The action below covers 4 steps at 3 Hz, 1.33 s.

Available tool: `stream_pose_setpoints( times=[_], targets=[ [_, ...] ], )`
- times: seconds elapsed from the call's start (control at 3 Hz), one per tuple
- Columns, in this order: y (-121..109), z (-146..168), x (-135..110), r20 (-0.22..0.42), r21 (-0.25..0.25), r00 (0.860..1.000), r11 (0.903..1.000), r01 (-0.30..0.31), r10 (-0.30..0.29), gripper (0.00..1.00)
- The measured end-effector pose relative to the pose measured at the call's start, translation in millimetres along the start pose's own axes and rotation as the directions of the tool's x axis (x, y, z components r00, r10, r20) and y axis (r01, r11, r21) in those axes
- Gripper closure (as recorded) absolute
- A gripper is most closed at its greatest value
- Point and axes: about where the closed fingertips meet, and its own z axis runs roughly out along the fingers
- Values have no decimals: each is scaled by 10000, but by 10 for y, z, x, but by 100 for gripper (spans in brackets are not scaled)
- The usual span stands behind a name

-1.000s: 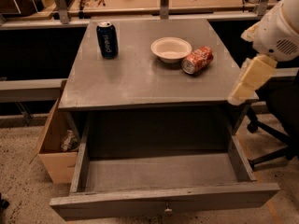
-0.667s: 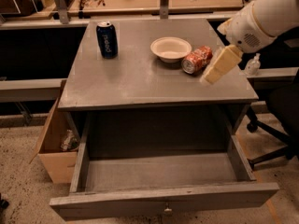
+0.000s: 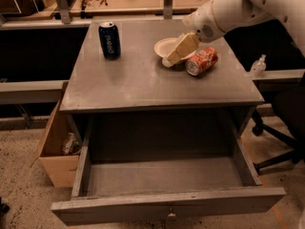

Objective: Place pepsi can into top drawer

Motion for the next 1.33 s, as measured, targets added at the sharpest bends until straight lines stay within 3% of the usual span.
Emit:
stream_pose_setpoints(
  times=[0.33, 0.67, 1.0, 1.33],
  targets=[
    [-280, 412, -300, 1355, 49, 9904, 9996, -291, 282, 0],
    [-433, 802, -544, 1997, 256, 9787, 9982, -533, 472, 0],
    [-564, 1145, -697, 2560, 290, 9546, 9859, -1650, 1522, 0],
    [-563, 1146, -697, 2560, 288, 9546, 9859, -1649, 1522, 0]
  ],
)
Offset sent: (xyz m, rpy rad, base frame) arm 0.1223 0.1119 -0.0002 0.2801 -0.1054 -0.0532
